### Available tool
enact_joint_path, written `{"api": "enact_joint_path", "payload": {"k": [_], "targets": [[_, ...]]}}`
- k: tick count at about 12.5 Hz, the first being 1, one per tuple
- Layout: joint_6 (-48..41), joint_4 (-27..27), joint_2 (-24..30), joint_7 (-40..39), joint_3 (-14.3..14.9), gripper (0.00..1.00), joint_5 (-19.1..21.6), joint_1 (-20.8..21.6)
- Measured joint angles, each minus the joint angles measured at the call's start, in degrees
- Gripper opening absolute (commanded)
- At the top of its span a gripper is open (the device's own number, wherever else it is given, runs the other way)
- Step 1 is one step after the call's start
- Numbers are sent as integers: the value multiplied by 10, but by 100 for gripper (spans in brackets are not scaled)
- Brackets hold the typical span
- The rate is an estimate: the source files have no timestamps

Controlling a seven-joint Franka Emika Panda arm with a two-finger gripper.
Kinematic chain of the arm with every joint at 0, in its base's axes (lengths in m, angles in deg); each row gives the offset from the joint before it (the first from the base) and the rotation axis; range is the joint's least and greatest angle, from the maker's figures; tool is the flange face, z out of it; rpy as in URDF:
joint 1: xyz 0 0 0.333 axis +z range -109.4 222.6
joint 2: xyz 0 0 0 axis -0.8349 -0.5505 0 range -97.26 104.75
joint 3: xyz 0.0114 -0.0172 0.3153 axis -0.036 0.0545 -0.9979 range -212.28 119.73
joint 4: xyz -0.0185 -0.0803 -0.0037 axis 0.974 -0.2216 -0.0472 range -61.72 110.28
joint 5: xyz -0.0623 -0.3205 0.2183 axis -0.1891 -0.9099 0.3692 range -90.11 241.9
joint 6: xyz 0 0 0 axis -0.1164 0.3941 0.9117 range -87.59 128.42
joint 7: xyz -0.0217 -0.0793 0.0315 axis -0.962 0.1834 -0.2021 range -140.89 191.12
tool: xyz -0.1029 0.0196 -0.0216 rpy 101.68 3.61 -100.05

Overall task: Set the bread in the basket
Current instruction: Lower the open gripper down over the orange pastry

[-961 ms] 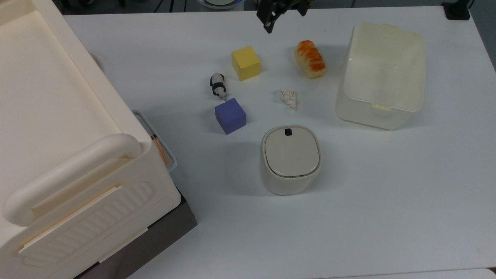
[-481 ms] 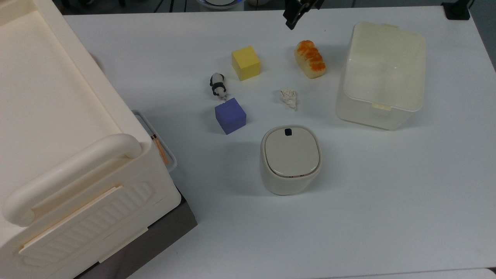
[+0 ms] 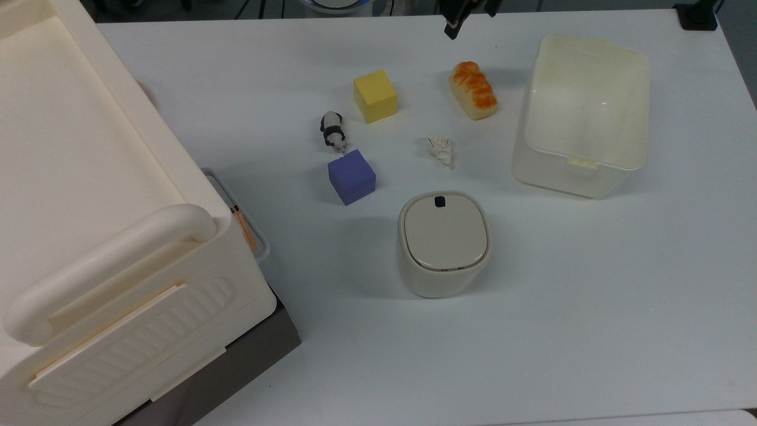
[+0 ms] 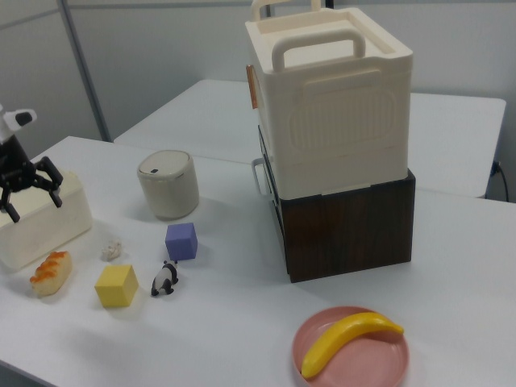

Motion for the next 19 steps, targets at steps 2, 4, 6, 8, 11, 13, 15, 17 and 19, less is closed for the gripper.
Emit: {"api": "enact_joint_path", "payload": {"k": [2,4,6,8,11,13,15,17,19], "targets": [[29,52,28,0,0,100,0,3],[41,74,33,-19,0,100,0,4],[78,103,33,-47,0,100,0,4],[97,123,32,-93,0,100,7,5],[108,136,29,-166,0,100,35,4],[123,143,24,-184,0,100,61,4],[131,143,23,-160,0,100,95,4],[144,142,23,-61,1,100,107,4],[160,141,23,6,1,100,108,4]]}}
